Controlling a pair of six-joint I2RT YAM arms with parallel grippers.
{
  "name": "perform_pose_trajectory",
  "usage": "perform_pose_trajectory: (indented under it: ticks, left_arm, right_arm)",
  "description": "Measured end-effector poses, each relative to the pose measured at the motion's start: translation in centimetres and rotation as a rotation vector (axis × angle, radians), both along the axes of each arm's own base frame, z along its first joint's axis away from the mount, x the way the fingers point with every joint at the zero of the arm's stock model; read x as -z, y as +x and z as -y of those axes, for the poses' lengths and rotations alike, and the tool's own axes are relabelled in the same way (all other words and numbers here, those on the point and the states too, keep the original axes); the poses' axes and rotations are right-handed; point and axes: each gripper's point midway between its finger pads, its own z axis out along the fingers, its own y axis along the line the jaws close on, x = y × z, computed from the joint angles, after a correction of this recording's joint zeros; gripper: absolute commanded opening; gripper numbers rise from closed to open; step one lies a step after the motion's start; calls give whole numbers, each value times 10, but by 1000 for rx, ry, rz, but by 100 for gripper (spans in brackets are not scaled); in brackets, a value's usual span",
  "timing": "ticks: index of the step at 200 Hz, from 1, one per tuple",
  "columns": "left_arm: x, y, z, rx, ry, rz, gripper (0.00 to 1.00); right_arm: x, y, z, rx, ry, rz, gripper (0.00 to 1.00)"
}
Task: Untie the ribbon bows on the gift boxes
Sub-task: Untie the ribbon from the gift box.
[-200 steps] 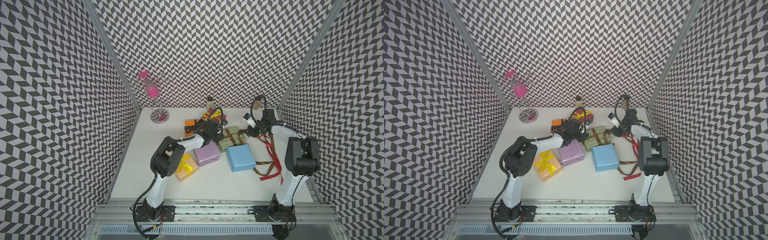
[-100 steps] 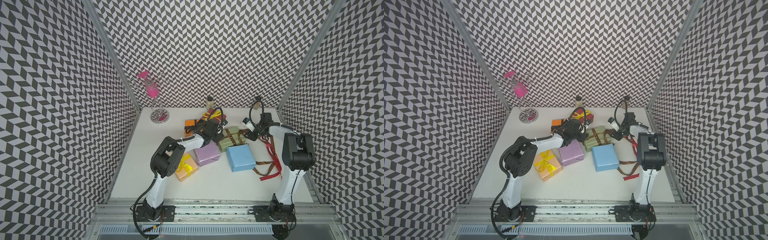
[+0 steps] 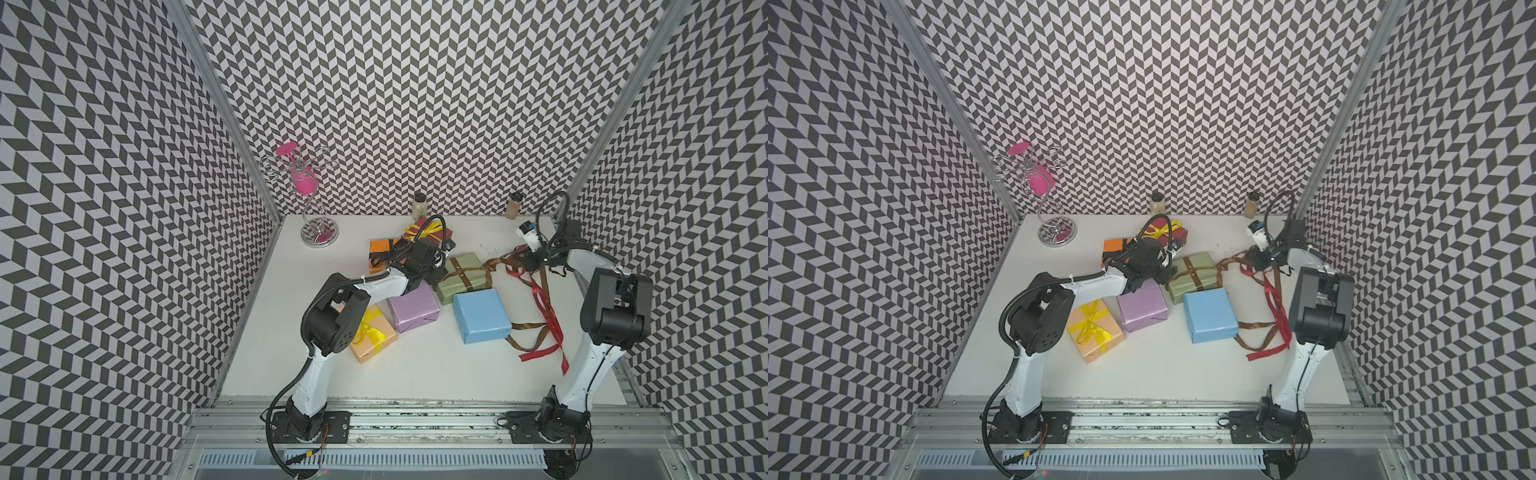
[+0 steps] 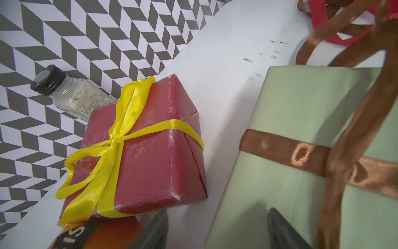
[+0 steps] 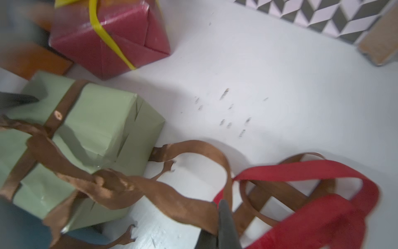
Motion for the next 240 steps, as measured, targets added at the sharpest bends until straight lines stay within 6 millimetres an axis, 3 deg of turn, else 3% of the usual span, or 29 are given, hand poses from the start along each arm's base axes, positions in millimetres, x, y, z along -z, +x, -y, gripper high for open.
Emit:
perform_pose_trajectory:
  ticks: [32, 81, 98, 118, 156, 168, 191, 220, 240]
  left_arm:
    - [1, -1, -1, 0, 1, -2, 73]
    - [0, -4, -3, 0, 3, -4, 73]
    - [0, -4, -3, 0, 3, -4, 73]
    - [0, -4, -3, -1, 3, -4, 73]
    - [0, -4, -3, -1, 3, -4, 73]
    - [0, -4, -3, -1, 3, -4, 73]
    - [0, -4, -3, -1, 3, -4, 73]
    - [0, -4, -3, -1, 3, -6, 73]
    - [0, -4, -3, -1, 4, -8, 73]
  right_arm:
    - [-12, -1, 37, 101, 85, 12, 5]
    - [-1, -3, 49, 202, 129, -17, 10]
    - [-1, -3, 51, 238, 138, -25, 20]
    - [-12, 1, 55, 273, 135, -1, 42]
    - [-38, -3, 54, 282, 54, 87, 55]
    - [-43, -12, 44, 267, 17, 105, 57]
    - [-59, -27, 6, 177, -6, 137, 60]
    - [-81, -41, -54, 44, -35, 182, 63]
    - [-85, -57, -101, -53, -37, 188, 59]
